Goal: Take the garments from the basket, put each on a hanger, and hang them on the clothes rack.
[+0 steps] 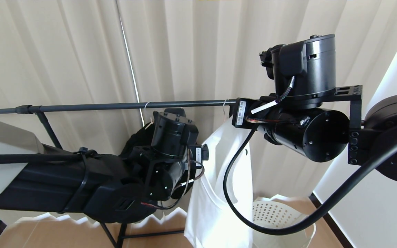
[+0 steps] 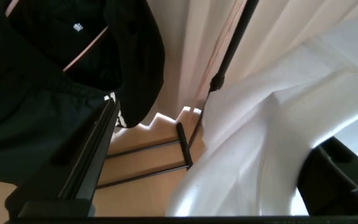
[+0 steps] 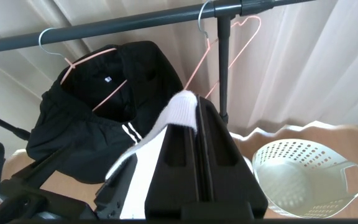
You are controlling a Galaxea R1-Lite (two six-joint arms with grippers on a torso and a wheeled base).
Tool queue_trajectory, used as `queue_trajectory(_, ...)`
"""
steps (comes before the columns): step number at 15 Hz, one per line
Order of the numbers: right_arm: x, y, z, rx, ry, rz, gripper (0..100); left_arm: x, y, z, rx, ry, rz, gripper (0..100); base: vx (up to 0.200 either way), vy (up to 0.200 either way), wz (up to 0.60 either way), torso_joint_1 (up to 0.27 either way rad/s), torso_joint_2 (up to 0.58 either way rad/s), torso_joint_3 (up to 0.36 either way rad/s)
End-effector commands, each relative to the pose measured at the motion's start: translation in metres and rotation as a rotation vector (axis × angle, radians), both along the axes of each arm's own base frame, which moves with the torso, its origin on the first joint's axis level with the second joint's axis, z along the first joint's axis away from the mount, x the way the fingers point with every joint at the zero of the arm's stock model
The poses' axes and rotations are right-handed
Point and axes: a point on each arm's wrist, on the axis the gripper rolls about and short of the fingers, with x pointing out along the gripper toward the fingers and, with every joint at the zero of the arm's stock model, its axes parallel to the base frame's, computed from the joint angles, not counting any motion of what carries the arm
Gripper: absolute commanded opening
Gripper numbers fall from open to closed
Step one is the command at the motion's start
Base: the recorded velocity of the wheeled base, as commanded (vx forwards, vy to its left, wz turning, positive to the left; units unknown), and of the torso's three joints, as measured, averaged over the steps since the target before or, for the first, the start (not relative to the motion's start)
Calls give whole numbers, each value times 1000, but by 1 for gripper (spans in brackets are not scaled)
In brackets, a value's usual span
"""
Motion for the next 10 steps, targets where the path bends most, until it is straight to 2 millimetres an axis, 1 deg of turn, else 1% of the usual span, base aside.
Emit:
queue_trajectory(1,0,0,0,1,-1,0,0,2,6,4,-8,-9,16,100,0,0,0,0,0,0)
queue_trajectory(5,0,0,-1,-2,2,0,0,1,3,8,5,-22,0,100,0,0,0,0,0,0)
queue_trajectory(7,0,0,-1,-2,2,0,0,0,-4,13,2,-41,-23,100,0,0,0,0,0,0)
queue_trajectory(10,1,1,-2,-3,3,0,0,2,-9,20,-9,-60,-30,100,0,0,0,0,0,0)
